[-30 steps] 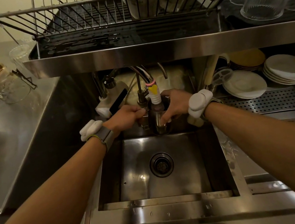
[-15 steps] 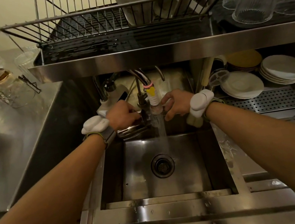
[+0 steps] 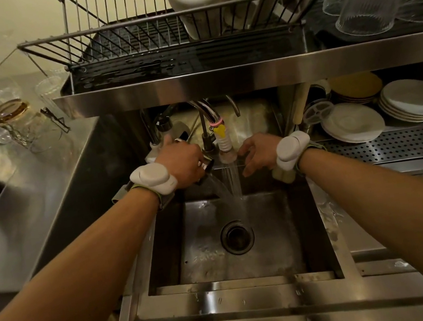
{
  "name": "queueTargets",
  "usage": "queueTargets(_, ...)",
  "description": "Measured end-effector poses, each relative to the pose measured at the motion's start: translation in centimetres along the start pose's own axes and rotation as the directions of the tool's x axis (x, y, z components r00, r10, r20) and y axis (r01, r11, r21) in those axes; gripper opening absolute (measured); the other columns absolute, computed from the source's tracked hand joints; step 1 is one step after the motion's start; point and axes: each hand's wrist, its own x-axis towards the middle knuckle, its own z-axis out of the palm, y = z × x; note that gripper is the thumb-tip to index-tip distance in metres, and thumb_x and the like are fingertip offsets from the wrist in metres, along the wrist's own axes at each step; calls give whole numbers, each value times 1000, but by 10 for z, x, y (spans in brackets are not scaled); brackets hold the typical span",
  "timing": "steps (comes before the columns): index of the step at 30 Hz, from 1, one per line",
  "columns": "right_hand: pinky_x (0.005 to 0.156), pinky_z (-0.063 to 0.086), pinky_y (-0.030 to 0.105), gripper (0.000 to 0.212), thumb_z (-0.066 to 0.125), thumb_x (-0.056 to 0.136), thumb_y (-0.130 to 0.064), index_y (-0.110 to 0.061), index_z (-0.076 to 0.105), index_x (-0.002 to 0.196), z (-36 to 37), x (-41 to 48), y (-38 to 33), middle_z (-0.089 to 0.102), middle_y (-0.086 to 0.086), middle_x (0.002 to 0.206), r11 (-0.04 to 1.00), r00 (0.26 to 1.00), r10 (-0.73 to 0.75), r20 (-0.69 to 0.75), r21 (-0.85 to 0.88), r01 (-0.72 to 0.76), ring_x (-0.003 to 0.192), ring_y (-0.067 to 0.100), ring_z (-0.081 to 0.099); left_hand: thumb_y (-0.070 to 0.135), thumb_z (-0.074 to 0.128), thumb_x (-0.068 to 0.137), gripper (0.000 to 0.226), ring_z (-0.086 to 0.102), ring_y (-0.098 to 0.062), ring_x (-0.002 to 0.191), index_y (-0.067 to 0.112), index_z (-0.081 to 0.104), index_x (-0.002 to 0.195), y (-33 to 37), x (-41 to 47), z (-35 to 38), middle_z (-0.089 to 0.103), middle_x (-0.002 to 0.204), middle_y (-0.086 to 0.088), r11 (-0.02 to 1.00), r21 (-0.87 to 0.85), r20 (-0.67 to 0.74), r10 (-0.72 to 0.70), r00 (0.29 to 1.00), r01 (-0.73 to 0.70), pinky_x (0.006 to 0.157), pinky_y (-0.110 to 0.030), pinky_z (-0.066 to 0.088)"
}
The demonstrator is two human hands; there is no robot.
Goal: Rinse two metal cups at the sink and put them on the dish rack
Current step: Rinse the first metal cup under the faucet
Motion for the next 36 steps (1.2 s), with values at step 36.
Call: queueTargets(36,81,41,24,63,76,78,-29,-10,53,133,6,-10,28,59,7,131,997,999,39,-9,-73,-39,116,23,58,5,37,99,27,46,-11,70,12,53,78,25,3,14,49,74,-3,-94,-902,432,-171,886,421,67,-23,38)
